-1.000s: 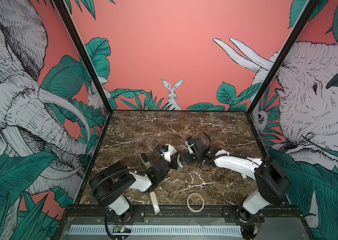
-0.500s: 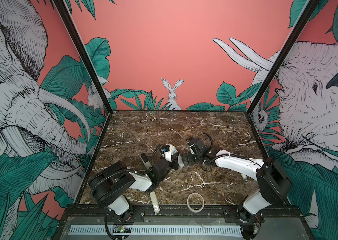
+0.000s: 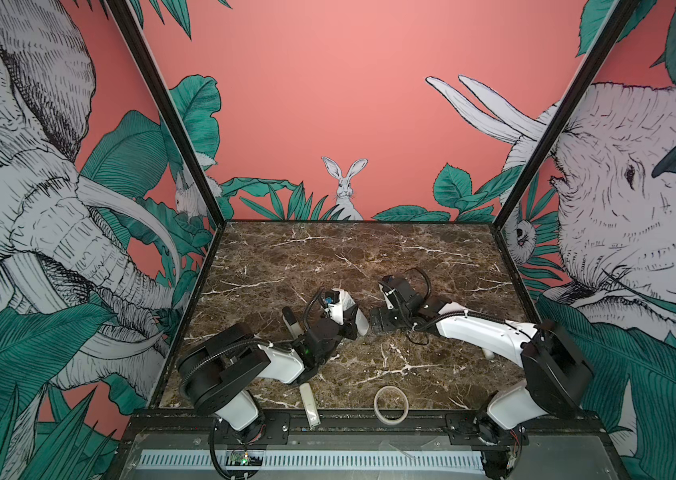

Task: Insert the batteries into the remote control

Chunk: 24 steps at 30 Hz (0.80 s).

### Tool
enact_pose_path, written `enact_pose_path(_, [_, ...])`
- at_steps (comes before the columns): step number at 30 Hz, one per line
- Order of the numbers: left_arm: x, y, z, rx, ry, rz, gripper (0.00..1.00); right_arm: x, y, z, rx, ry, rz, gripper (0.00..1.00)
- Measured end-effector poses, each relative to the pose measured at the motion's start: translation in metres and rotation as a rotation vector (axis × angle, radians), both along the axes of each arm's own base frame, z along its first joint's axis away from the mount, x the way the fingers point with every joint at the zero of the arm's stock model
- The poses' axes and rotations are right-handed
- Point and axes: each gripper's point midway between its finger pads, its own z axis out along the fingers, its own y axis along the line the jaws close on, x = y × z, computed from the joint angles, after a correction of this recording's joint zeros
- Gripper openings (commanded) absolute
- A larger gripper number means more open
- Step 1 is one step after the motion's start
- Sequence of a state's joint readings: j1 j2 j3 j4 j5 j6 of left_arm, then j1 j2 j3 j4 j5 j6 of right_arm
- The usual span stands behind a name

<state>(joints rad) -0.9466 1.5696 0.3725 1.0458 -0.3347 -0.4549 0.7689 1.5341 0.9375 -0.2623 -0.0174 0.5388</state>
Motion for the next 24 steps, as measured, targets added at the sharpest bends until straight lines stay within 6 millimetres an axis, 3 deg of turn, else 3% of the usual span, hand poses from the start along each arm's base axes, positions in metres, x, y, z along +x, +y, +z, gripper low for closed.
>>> enact_pose_path(8, [0.0,0.0,0.0,0.0,0.0,0.001,0.0,0.004,0.022,0.008,0.106,-0.009,0.035,1.0])
enact_pose_path(24, [0.005,0.018,0.0,0.007,0.0,0.083,0.0,0.012,0.02,-0.041,0.128,0.088,-0.091,0.99])
